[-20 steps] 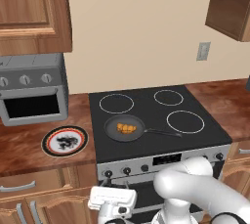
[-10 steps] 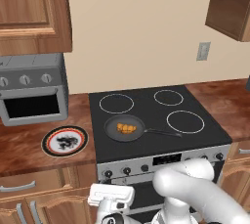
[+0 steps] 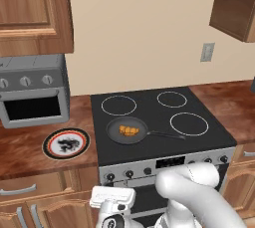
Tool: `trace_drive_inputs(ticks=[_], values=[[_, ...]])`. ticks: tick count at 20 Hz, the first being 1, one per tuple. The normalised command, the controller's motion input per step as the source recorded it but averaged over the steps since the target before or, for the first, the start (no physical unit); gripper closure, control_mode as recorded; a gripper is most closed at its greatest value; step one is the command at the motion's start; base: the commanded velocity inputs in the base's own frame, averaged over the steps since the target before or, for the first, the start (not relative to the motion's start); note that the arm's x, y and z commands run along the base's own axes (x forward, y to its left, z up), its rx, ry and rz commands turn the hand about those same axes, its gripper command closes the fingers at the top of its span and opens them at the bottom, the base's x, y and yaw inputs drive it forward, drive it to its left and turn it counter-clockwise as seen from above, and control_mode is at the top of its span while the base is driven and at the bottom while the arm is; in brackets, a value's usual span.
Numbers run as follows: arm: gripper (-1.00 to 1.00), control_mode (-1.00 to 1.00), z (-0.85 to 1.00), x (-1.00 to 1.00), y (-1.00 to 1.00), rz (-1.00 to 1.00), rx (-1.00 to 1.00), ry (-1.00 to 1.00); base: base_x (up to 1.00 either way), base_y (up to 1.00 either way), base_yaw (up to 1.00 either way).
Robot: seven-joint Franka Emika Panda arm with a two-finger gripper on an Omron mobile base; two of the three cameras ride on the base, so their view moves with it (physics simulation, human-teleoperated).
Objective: Pick the croissant and place it on the pan. Then turn on the stove to warm the croissant.
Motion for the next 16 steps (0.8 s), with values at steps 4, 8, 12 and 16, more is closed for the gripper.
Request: trace_drive_inputs(ticks=[4, 8, 12, 16], values=[[-1.0, -1.0, -0.22, 0.18, 0.06, 0.0, 0.0, 0.0, 0.0, 0.0, 0.0], [-1.0, -1.0, -0.21, 0.16, 0.1, 0.0, 0.0, 0.0, 0.0, 0.0, 0.0], [-1.0, -1.0, -0.2, 0.13, 0.11, 0.0, 0.0, 0.0, 0.0, 0.0, 0.0], [-1.0, -1.0, -0.2, 0.12, 0.02, 0.0, 0.0, 0.0, 0.0, 0.0, 0.0]])
